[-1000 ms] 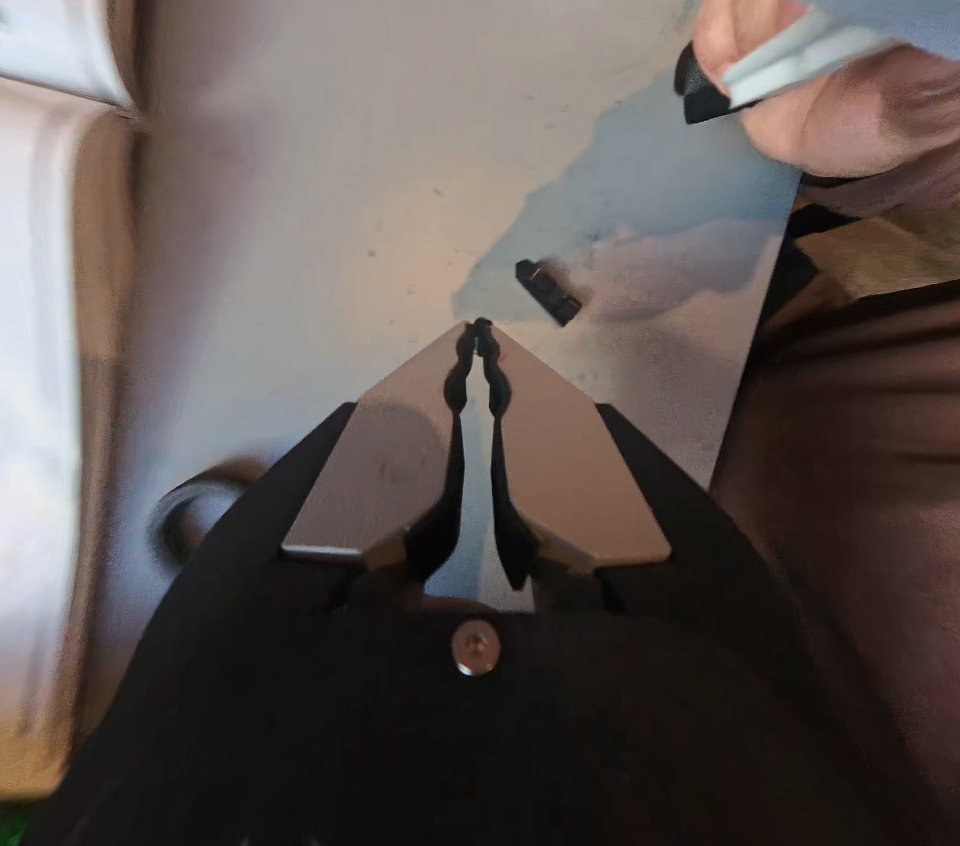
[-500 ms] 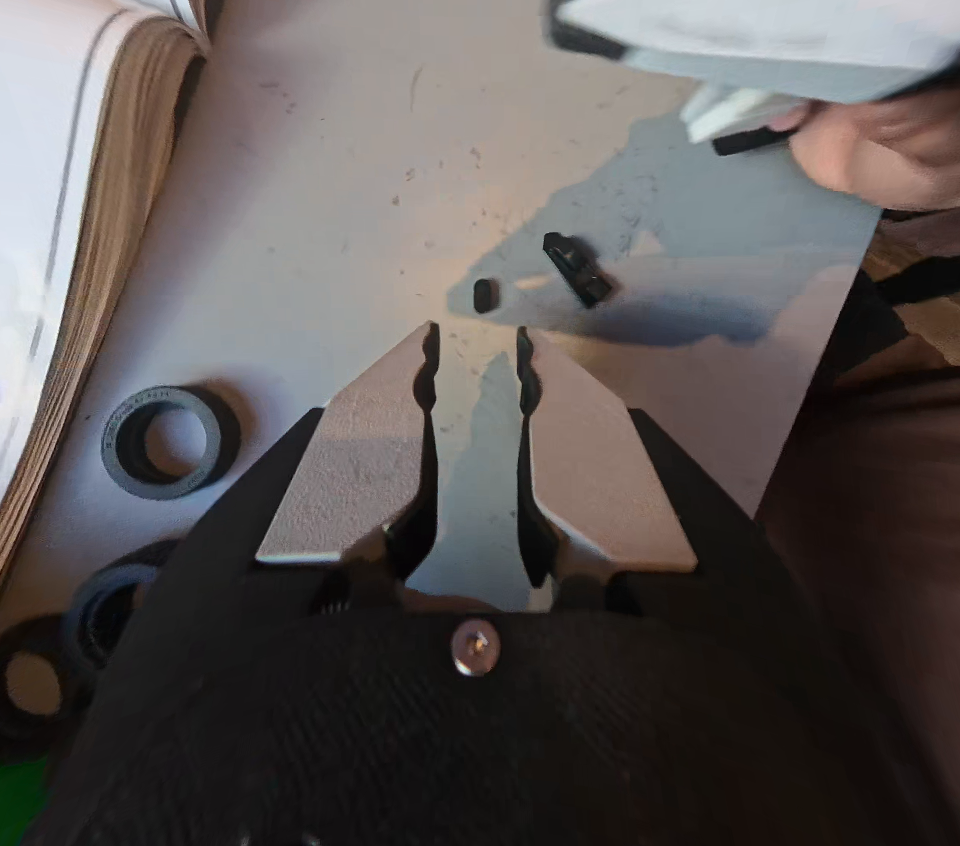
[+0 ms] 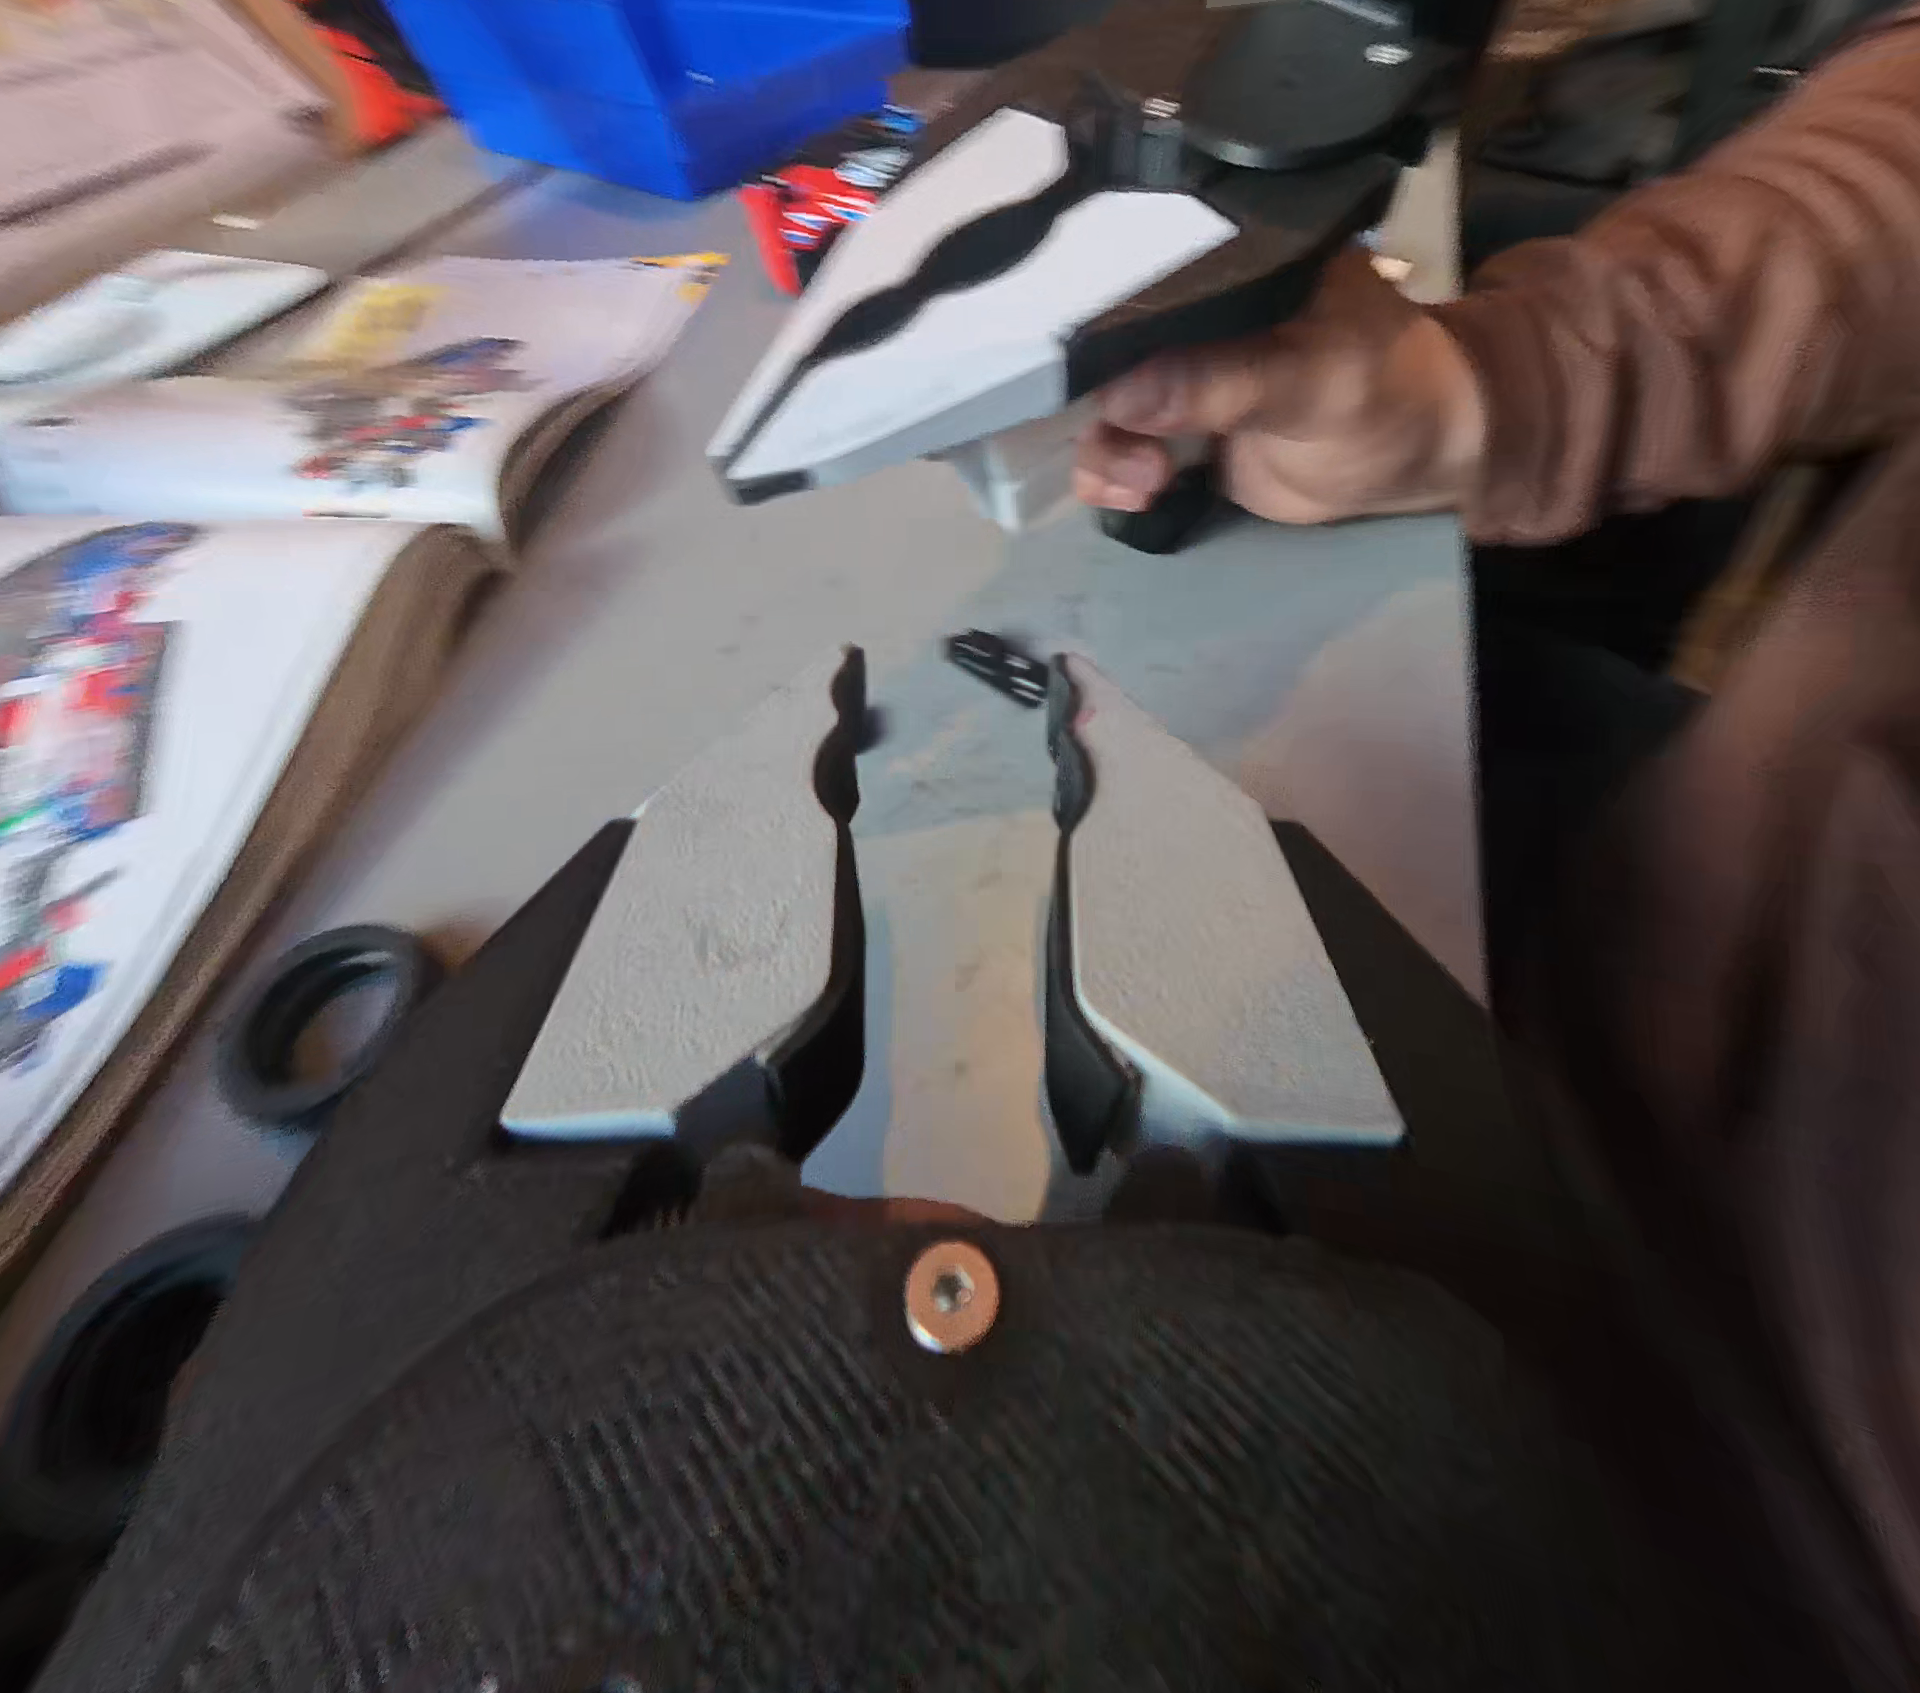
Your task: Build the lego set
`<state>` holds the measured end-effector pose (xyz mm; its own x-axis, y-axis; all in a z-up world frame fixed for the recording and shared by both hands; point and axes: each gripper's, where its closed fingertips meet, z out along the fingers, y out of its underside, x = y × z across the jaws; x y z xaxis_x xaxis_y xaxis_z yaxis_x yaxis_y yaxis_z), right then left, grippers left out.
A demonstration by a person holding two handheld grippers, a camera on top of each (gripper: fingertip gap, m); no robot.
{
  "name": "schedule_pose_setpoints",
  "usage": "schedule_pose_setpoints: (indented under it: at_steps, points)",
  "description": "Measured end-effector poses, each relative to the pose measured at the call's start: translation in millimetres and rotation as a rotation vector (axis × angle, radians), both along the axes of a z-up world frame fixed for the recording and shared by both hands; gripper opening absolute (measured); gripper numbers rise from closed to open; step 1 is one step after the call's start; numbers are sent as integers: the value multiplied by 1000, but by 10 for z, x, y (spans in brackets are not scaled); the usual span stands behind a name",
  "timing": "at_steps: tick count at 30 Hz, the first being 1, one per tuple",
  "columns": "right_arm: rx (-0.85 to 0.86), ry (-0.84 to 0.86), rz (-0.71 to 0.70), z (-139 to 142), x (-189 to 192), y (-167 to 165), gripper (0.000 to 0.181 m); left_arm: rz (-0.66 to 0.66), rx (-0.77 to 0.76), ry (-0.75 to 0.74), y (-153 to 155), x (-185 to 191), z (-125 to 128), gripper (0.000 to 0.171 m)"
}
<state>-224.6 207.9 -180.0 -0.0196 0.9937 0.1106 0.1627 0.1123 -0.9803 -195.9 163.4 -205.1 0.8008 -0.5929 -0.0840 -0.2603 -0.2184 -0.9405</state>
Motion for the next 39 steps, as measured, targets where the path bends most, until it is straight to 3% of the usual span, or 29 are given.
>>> schedule_pose_setpoints:
  at_steps: [2,5,11,27,39]
  points:
    - [-3,-6,19,-12,-25,-5,2,-105,-95,-25,-41,104,-85,40]
    - [-10,-2,28,-9,-69,20,2,-98,-211,-60,-4,80,-189,41]
    - [-51,14,1,13,-148,164,2,-112,-102,-126,-89,38,-2,36]
    - [-58,7,23,1,-191,167,2,-107,-298,-77,-29,92,-279,37]
    - [-6,-18,-5,-38,-217,169,2,-225,-241,-43,-333,259,-224,37]
